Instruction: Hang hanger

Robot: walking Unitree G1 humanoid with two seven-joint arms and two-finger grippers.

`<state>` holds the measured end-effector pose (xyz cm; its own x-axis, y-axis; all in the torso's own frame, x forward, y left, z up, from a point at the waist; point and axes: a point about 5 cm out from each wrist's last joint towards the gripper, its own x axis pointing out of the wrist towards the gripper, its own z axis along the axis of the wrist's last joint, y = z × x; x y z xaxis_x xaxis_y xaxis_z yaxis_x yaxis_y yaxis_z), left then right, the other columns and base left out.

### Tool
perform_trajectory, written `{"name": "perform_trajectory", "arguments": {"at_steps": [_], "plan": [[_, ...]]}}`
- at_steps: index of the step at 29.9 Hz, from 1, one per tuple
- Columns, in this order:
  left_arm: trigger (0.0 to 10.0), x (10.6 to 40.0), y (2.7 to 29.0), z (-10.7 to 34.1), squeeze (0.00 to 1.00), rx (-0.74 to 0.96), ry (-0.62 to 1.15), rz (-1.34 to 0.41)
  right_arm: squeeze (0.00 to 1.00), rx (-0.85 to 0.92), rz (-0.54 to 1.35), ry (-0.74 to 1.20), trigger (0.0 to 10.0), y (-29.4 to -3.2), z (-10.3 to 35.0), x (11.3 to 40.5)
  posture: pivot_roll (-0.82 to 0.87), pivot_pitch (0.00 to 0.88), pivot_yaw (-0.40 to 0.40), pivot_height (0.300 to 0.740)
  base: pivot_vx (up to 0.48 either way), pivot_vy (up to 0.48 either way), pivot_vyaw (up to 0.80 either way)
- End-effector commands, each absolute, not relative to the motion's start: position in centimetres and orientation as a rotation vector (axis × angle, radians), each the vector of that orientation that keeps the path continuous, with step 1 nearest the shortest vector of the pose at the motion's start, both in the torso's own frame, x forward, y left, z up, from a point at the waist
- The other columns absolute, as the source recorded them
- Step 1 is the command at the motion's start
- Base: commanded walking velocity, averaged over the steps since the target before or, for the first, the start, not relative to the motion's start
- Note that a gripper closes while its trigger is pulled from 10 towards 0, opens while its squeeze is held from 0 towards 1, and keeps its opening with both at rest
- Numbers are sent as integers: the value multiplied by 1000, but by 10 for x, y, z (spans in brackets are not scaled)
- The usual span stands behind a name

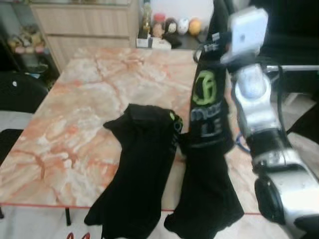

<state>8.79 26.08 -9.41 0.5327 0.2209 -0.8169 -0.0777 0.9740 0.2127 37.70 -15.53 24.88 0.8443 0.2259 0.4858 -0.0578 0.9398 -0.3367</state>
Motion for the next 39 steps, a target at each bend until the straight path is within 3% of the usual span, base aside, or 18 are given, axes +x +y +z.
{"name": "perform_trajectory", "arguments": {"at_steps": [1,13,17,29,30,39], "plan": [[10000,78,260,-97,0,146,1031,178,0,-284,168,-556,10000,-153,251,372,13,69,-25,740,0,0,0],[10000,78,261,-97,0,151,1034,161,0,-211,166,-372,10000,-162,206,332,6,86,-27,740,0,0,0],[10000,80,261,-96,0,153,1033,153,0,-210,176,-157,10000,-163,173,318,11,95,-30,740,0,0,0],[10000,81,261,-96,0,162,1035,146,0,-244,326,130,10000,-154,135,301,11,101,-33,740,0,0,0],[10000,81,261,-96,0,162,1035,147,1000,-241,333,152,10000,-153,135,299,9,102,-33,740,0,0,0],[10000,81,260,-97,0,157,1037,141,1000,-247,334,224,10000,-154,137,291,11,108,-39,740,0,0,0]]}}
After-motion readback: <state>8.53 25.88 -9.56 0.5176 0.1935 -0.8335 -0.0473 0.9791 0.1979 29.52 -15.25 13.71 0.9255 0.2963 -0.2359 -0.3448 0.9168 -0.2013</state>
